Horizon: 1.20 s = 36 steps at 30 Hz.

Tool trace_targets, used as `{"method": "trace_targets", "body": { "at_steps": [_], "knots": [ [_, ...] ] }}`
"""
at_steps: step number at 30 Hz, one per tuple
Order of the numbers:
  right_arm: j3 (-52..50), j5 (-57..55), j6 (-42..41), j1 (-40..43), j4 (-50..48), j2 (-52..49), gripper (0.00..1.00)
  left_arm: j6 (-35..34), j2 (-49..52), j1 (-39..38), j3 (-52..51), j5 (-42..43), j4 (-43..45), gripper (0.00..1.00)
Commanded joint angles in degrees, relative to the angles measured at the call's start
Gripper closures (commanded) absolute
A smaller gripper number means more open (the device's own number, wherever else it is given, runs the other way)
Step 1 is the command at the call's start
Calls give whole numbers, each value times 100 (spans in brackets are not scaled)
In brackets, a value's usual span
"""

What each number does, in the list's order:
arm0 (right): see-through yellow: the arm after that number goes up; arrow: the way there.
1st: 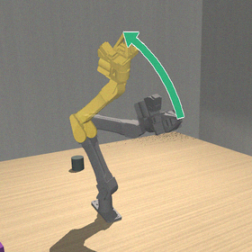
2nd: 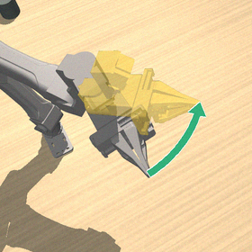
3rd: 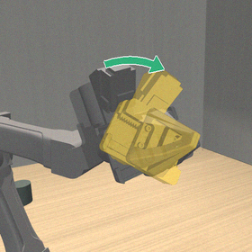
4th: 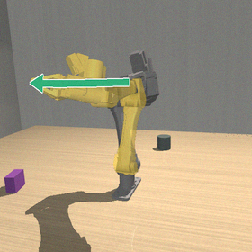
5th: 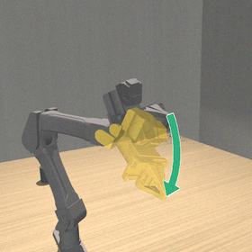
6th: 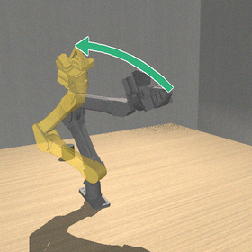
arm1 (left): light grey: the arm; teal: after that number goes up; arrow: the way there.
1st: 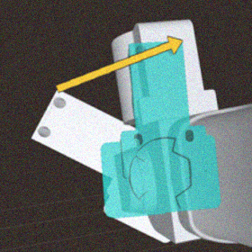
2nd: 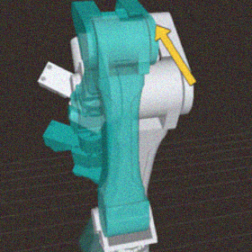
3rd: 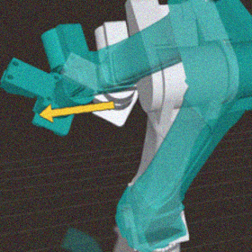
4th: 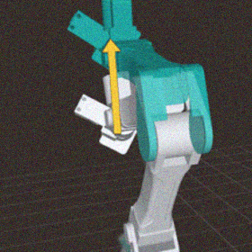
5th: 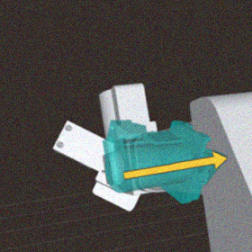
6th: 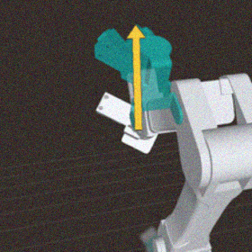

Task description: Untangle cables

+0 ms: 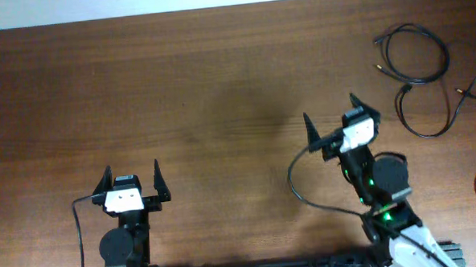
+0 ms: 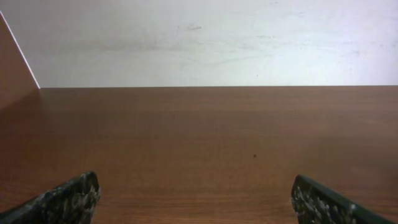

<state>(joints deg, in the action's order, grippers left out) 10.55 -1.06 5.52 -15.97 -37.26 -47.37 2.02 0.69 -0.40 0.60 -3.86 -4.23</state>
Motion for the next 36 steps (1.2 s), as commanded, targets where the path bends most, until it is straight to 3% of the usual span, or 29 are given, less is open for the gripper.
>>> {"method": "trace_targets", "body": {
  "at_steps": [1, 5, 14, 30, 36],
  "knots": [
    [-546, -227, -157, -4, -57, 640, 1, 85, -39, 4, -7, 42, -37, 1],
    [-1021, -328, -157, -4, 46, 1327, 1, 85, -39, 4, -7, 42, -37, 1],
    [-1023, -479, -155, -4, 1263, 2164, 1, 85, -39, 4, -7, 42, -37, 1],
    [-1023, -553, -157, 382, 4157, 4140, 1, 85, -39, 4, -7, 42, -37, 1],
    [-1023, -522, -155, 752, 4142, 4669, 1, 85, -39, 4, -7, 42, -37, 1]
  ]
}}
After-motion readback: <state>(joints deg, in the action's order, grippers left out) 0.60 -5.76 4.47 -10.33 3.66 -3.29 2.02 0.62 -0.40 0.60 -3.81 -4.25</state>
